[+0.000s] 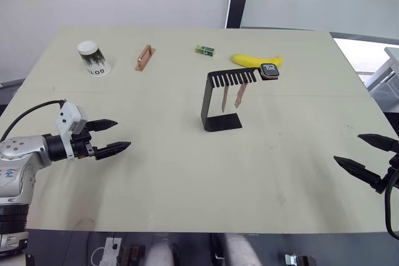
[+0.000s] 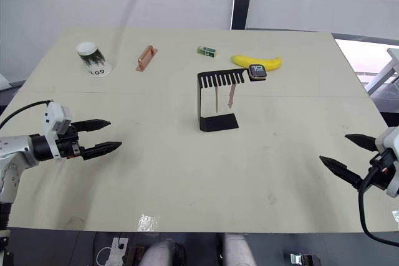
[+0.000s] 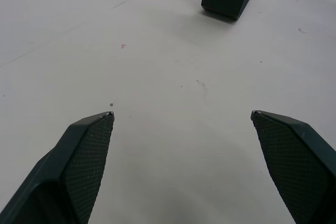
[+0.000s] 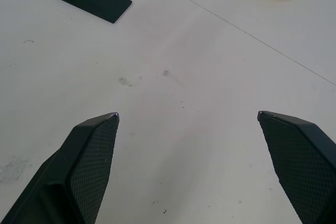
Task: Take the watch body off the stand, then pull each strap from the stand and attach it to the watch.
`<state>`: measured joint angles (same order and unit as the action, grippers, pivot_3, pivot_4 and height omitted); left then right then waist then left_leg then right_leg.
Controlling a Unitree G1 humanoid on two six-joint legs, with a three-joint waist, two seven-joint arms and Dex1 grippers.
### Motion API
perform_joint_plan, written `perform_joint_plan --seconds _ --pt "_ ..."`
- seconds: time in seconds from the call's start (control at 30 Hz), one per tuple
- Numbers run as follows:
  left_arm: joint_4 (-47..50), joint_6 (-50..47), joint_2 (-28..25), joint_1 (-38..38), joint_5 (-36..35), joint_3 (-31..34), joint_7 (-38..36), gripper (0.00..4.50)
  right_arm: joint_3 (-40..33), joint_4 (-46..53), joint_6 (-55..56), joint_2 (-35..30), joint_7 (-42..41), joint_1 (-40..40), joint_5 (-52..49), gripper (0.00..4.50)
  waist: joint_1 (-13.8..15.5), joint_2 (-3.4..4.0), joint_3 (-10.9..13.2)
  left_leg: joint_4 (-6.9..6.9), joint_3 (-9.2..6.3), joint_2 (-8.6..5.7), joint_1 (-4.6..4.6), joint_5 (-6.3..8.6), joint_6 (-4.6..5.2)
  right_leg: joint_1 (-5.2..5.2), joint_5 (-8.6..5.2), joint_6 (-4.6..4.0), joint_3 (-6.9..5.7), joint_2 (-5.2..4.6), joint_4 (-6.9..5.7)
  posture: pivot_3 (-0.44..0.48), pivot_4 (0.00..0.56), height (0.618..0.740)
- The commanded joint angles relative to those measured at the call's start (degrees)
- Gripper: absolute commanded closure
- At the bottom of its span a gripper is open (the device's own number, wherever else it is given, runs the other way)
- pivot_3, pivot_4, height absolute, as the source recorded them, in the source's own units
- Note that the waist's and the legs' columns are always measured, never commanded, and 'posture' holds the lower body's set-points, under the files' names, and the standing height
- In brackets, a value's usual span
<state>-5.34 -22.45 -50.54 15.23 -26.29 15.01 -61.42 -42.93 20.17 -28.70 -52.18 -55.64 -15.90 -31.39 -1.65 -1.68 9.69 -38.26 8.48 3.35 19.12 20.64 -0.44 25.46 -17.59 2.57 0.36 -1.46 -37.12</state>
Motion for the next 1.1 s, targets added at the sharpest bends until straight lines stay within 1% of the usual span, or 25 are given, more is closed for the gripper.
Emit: perform_joint_plan --seconds 0.03,0.13,0.3,0.43,0.53,0.63,0.77,0.87,0.93,1.0,1.1 --pt "0.33 1.27 0.36 0.41 0.29 0.43 0.49 0.00 -0.91 0.52 1.01 -0.67 0.29 0.43 0.67 0.01 0.01 0.00 0.00 0.00 0.00 0.00 0.00 0.00 0.00 0.00 0.00 0.00 0.00 0.00 0.00 0.000 0.150 0.740" --pt "0.19 1.75 1.15 0.66 1.09 0.03 1.75 0.00 -0.04 0.73 1.59 0.25 1.45 0.84 1.45 0.01 0.03 0.00 0.00 -0.01 0.00 0.00 0.00 0.00 0.00 0.00 0.00 0.00 0.00 0.00 -0.01 0.000 0.150 0.740" --pt "0.11 2.23 1.66 1.18 1.54 -0.61 2.03 0.00 0.84 0.67 2.02 0.70 2.53 1.71 2.35 0.01 0.01 0.00 -0.01 -0.04 0.00 0.00 -0.01 0.00 -0.01 0.00 0.00 0.00 0.00 0.00 -0.06 0.000 0.150 0.740" --pt "0.19 2.10 2.25 1.69 1.03 -0.67 1.86 0.00 1.05 1.40 1.38 1.35 4.94 2.55 3.16 0.01 0.05 -0.01 -0.01 -0.07 0.01 -0.01 -0.01 0.00 -0.01 0.00 0.00 0.00 0.00 0.00 -0.09 0.000 0.150 0.740" --pt "3.00 -1.39 3.07 1.91 -2.62 -0.04 1.00 0.00 0.92 5.30 -3.53 2.69 9.67 3.46 1.35 0.01 -0.03 -0.01 -0.01 -0.13 0.01 -0.01 -0.01 0.00 -0.01 0.00 0.00 0.00 0.00 0.00 -0.17 0.000 0.150 0.740" --pt "9.19 -6.17 3.80 2.97 -7.11 -0.78 0.62 0.00 1.67 13.41 -12.01 5.37 18.08 7.00 -3.41 0.01 -0.10 0.00 -0.01 -0.17 0.01 0.02 -0.03 -0.01 -0.04 0.02 -0.01 -0.02 0.02 0.00 -0.28 0.000 0.150 0.740" --pt "17.36 -12.93 5.10 9.12 -13.59 -2.67 1.53 0.00 6.29 24.53 -25.16 10.66 34.68 17.50 -11.26 0.01 -0.12 0.00 0.00 -0.45 -0.04 0.06 0.02 0.01 -0.09 0.02 -0.02 -0.03 0.02 0.00 -0.44 0.000 0.150 0.740" --pt "18.93 -16.07 6.45 15.03 -17.38 -3.51 1.75 0.00 11.14 28.59 -34.32 14.06 45.74 27.43 -15.52 0.01 -0.21 0.02 -0.02 -0.62 -0.06 0.05 0.04 0.03 -0.12 0.02 -0.03 -0.05 0.02 0.01 -0.54 0.000 0.150 0.740" --pt "18.57 -16.08 7.20 18.31 -18.02 -4.55 0.95 0.00 14.86 29.51 -39.37 16.71 52.13 35.07 -17.18 0.01 -0.43 0.04 -0.02 -0.66 -0.05 0.03 0.04 0.02 -0.12 0.02 -0.04 -0.06 0.05 0.02 -0.58 0.000 0.150 0.740" --pt "17.56 -15.93 8.22 21.69 -18.14 -5.68 0.43 0.00 17.88 28.94 -44.72 21.78 58.87 43.04 -17.73 0.01 -0.70 0.04 -0.02 -0.71 -0.05 0.05 0.05 0.02 -0.13 0.06 -0.05 -0.08 0.03 0.04 -0.62 0.000 0.150 0.740" --pt "15.26 -14.80 9.92 25.84 -16.99 -7.45 -0.42 0.00 21.92 27.04 -50.71 28.73 66.48 52.79 -14.69 0.01 -0.84 0.04 -0.02 -0.75 -0.06 0.06 0.11 0.01 -0.14 0.13 -0.06 -0.11 0.02 0.05 -0.67 0.000 0.150 0.740"
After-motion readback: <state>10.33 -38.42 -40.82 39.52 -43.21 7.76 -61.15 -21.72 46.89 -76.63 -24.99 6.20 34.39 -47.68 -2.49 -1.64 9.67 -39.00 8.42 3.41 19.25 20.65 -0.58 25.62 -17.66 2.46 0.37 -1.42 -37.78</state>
